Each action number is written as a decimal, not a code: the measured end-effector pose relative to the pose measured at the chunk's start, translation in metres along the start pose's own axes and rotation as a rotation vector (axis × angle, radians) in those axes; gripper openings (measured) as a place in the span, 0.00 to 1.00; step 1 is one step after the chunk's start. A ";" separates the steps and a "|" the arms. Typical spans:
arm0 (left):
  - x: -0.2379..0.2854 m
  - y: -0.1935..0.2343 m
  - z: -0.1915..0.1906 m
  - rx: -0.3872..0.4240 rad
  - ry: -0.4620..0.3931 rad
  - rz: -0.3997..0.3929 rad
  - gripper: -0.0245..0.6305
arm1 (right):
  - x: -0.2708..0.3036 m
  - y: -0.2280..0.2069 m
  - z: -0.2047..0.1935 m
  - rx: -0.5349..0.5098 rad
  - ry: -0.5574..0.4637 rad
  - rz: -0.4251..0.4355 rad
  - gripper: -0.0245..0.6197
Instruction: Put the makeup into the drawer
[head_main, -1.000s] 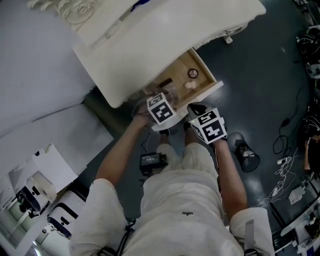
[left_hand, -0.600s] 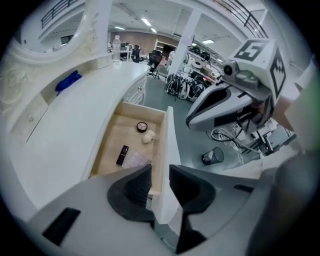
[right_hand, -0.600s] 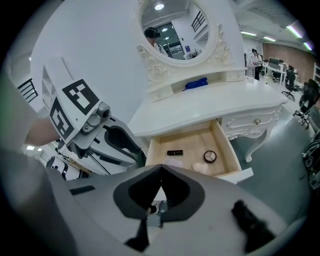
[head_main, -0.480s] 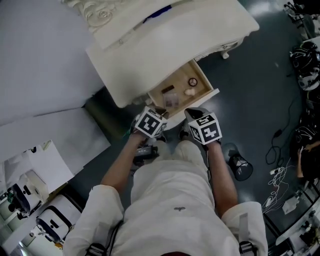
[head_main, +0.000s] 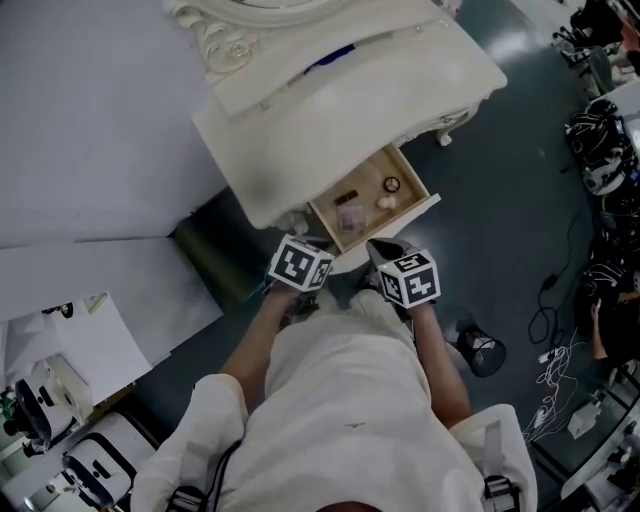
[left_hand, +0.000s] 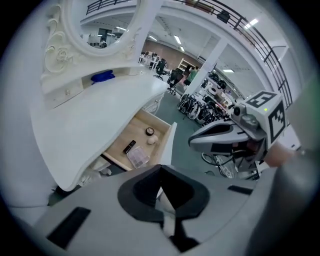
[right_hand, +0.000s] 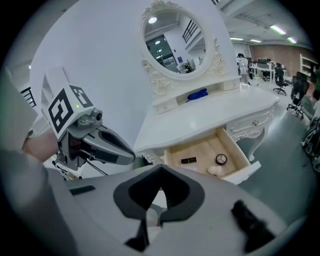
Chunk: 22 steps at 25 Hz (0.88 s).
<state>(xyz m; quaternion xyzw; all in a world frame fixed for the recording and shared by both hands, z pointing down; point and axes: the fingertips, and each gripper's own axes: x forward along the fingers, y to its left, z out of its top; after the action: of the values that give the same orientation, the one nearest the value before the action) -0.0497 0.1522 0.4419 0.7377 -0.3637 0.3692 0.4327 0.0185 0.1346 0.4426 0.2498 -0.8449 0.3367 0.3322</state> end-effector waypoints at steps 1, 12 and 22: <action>-0.002 -0.001 -0.003 0.001 -0.002 -0.004 0.05 | -0.001 0.005 0.001 0.006 -0.011 0.002 0.06; -0.020 -0.001 -0.009 0.021 -0.046 -0.023 0.05 | -0.018 0.023 0.009 0.004 -0.114 -0.040 0.05; -0.024 0.020 -0.007 -0.012 -0.050 0.002 0.05 | -0.020 0.028 -0.004 -0.008 -0.088 -0.074 0.05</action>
<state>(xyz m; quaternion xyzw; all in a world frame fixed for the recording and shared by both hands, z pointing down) -0.0796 0.1569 0.4311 0.7438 -0.3772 0.3490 0.4275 0.0146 0.1598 0.4191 0.2944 -0.8501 0.3096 0.3079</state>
